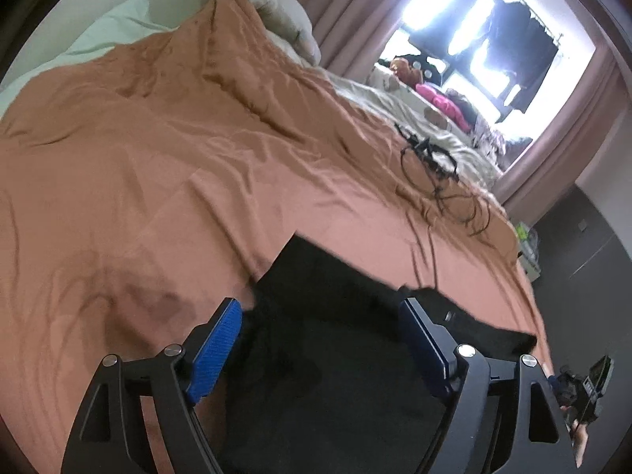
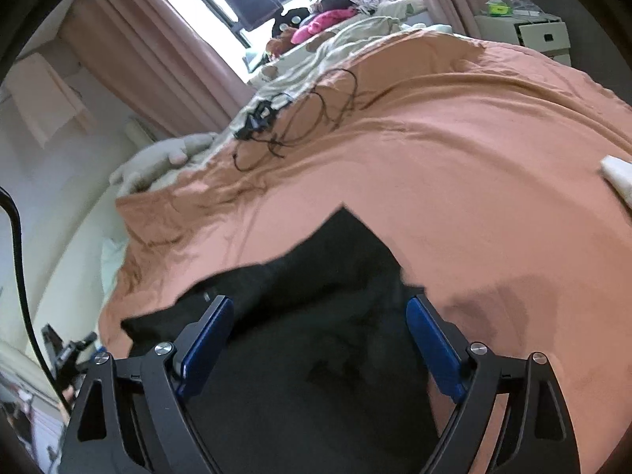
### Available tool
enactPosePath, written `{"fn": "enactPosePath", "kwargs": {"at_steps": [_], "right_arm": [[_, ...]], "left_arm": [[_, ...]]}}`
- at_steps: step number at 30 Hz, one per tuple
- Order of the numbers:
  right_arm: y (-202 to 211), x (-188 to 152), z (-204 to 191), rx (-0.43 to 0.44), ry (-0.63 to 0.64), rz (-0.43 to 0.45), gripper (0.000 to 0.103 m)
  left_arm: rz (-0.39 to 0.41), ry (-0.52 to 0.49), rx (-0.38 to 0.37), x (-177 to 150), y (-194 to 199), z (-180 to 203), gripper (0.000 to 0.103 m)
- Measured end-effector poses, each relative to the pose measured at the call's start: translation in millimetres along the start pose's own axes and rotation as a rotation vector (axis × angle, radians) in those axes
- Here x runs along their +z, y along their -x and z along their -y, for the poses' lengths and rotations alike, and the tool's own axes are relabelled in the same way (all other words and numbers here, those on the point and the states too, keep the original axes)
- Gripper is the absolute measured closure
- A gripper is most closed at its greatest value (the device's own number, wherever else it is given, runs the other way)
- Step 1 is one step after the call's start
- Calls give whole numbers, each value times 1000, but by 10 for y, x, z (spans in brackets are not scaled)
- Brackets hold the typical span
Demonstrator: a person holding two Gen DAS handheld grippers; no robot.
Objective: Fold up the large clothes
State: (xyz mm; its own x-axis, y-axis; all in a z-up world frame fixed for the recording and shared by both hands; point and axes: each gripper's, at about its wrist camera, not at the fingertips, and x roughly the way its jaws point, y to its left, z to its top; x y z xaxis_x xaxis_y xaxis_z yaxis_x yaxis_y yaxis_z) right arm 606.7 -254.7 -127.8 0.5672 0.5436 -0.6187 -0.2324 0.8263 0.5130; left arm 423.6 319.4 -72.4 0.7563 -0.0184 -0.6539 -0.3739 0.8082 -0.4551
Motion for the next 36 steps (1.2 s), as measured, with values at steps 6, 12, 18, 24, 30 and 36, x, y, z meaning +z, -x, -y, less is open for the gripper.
{"fn": "enactPosePath", "kwargs": {"at_steps": [6,12,18,24,30,36], "right_arm": [[130,-281,35,-57,32,-62,14],[305,-658,19,-64,47,-102,14],[474,-1087,74,-62,38,-136,14],[651,-1401,292,-64,-35,-137,19],[749,-1618,488,6,-137,-135,21],[764,-1719,542,85,-210,-133,22]], "left_arm": [[-60,-43,55,-292,134,-99,23],[-136,-89,81,-710,256,-156,30],[-193,-96,82,-1090,380,-232,31],[-218,-69,91,-1364,538,-355,35],[-248,-23,102,-1576,622,-494,46],[-267,58,79,-1700,664,-667,48]]}}
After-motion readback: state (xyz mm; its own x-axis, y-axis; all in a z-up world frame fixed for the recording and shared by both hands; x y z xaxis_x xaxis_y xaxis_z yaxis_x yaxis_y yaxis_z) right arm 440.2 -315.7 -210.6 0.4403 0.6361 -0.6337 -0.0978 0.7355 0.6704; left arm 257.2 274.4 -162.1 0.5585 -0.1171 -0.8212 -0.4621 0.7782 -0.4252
